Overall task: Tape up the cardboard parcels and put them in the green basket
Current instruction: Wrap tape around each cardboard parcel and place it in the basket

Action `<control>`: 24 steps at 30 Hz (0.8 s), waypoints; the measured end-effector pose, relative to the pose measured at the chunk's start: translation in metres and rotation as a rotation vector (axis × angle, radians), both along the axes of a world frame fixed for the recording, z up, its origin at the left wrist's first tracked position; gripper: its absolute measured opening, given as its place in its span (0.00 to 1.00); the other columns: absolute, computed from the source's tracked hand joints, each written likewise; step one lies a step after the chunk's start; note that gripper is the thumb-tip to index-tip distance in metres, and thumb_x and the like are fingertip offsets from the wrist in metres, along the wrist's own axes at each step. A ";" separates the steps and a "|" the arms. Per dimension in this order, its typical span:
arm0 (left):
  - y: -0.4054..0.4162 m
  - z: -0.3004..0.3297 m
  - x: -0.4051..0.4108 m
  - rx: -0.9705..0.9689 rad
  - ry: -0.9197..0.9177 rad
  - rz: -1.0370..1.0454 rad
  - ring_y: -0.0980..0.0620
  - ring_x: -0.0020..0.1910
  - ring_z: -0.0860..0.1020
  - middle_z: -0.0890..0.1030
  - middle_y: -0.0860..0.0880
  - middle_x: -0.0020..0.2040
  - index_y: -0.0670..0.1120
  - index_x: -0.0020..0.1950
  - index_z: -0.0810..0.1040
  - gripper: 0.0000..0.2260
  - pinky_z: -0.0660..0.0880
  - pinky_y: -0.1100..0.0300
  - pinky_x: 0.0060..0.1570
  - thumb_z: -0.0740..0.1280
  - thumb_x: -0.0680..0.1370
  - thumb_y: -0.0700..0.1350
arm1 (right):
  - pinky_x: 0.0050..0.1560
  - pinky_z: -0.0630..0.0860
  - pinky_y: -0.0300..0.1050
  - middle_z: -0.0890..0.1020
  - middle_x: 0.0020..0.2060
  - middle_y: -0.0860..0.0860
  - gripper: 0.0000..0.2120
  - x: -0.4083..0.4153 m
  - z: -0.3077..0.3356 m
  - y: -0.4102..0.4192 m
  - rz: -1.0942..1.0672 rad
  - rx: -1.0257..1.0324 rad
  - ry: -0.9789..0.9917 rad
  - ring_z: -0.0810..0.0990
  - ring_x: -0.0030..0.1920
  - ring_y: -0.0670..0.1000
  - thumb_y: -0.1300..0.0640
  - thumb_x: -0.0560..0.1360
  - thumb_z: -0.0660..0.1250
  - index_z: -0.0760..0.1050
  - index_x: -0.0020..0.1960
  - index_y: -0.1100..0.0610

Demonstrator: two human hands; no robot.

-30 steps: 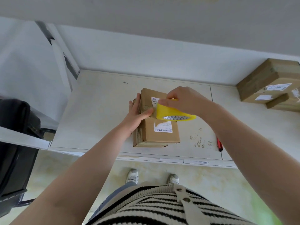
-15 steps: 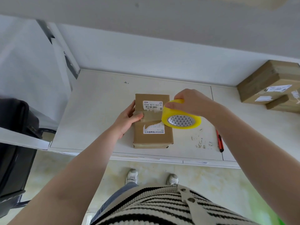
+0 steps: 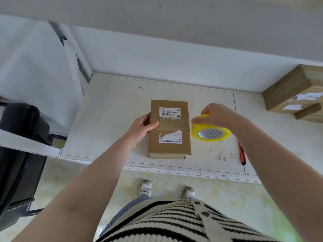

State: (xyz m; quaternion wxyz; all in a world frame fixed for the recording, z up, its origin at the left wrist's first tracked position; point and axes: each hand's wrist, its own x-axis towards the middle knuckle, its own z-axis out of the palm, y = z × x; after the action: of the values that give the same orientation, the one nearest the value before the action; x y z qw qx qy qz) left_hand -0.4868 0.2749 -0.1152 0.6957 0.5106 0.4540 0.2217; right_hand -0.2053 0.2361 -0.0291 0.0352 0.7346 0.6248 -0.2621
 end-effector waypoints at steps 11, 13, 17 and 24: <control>0.007 0.000 -0.002 -0.075 0.012 -0.054 0.56 0.59 0.81 0.83 0.55 0.60 0.53 0.67 0.76 0.17 0.75 0.61 0.61 0.67 0.80 0.40 | 0.37 0.69 0.43 0.78 0.33 0.44 0.25 0.006 -0.046 -0.005 -0.157 -0.103 0.042 0.77 0.37 0.46 0.26 0.63 0.67 0.75 0.38 0.48; 0.011 0.002 -0.003 -0.110 0.012 -0.076 0.55 0.58 0.82 0.84 0.54 0.59 0.53 0.64 0.77 0.16 0.76 0.63 0.57 0.67 0.79 0.38 | 0.37 0.70 0.43 0.79 0.35 0.44 0.27 0.004 -0.047 -0.005 -0.151 -0.119 0.042 0.77 0.37 0.45 0.24 0.61 0.66 0.76 0.41 0.47; 0.006 0.005 -0.005 -0.135 0.017 -0.111 0.55 0.59 0.81 0.83 0.54 0.59 0.52 0.68 0.74 0.18 0.75 0.64 0.56 0.65 0.80 0.38 | 0.38 0.71 0.43 0.79 0.36 0.44 0.29 0.002 -0.057 -0.013 -0.164 -0.158 0.059 0.77 0.38 0.45 0.24 0.62 0.66 0.77 0.45 0.49; -0.003 0.030 0.050 0.596 0.798 -0.220 0.43 0.78 0.35 0.31 0.41 0.78 0.41 0.78 0.32 0.37 0.37 0.44 0.76 0.58 0.83 0.44 | 0.41 0.71 0.44 0.78 0.38 0.47 0.30 0.000 -0.063 -0.017 -0.169 -0.135 0.062 0.78 0.39 0.48 0.29 0.68 0.66 0.80 0.54 0.55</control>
State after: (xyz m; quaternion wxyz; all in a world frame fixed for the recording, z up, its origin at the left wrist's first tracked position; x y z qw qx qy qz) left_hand -0.4367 0.2715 -0.0852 0.3116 0.7765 0.5449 0.0549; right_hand -0.2054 0.2193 -0.0924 0.0431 0.7721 0.5425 -0.3282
